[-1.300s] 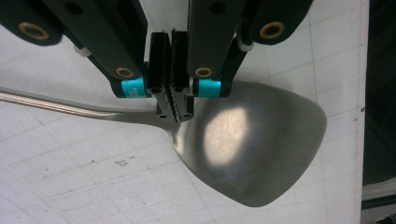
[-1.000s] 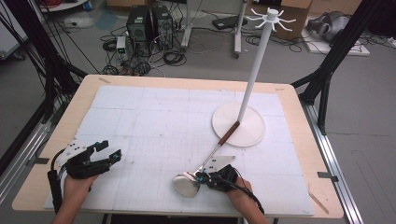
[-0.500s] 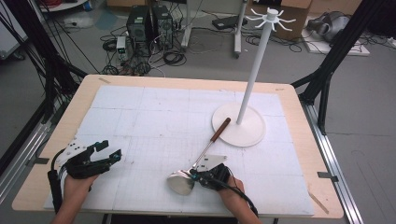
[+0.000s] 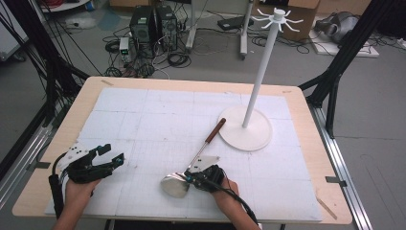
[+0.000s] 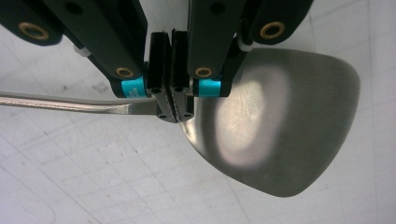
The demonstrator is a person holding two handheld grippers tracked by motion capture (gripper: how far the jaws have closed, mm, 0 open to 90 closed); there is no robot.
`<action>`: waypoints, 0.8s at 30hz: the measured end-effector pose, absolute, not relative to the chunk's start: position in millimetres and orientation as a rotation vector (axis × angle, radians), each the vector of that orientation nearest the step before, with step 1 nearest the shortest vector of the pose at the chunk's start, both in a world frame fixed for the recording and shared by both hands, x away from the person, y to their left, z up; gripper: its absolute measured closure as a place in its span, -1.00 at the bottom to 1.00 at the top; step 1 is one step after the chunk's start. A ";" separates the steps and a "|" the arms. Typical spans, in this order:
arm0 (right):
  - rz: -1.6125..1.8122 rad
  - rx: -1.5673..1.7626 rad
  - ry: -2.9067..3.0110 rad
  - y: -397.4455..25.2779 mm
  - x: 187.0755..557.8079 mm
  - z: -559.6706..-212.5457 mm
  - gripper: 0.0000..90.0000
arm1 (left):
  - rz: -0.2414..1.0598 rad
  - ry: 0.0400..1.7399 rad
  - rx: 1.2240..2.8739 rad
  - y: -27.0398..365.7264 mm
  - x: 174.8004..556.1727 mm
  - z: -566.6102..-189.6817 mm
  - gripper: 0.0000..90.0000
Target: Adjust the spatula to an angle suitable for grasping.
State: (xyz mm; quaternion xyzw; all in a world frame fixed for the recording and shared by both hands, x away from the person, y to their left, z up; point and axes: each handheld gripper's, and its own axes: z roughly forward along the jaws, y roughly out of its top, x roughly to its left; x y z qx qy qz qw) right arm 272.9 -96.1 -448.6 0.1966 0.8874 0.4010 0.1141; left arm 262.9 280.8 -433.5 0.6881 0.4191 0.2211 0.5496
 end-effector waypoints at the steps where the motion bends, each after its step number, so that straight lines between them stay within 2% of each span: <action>1: 1.179 0.571 2.605 -93.3 273.6 -448.7 0.98 | 0.524 0.992 1.631 280.9 262.9 -433.5 -0.35; 24: 1.214 0.527 2.649 -37.4 285.8 -448.9 0.98 | 0.534 0.997 1.623 284.6 263.1 -432.5 -0.35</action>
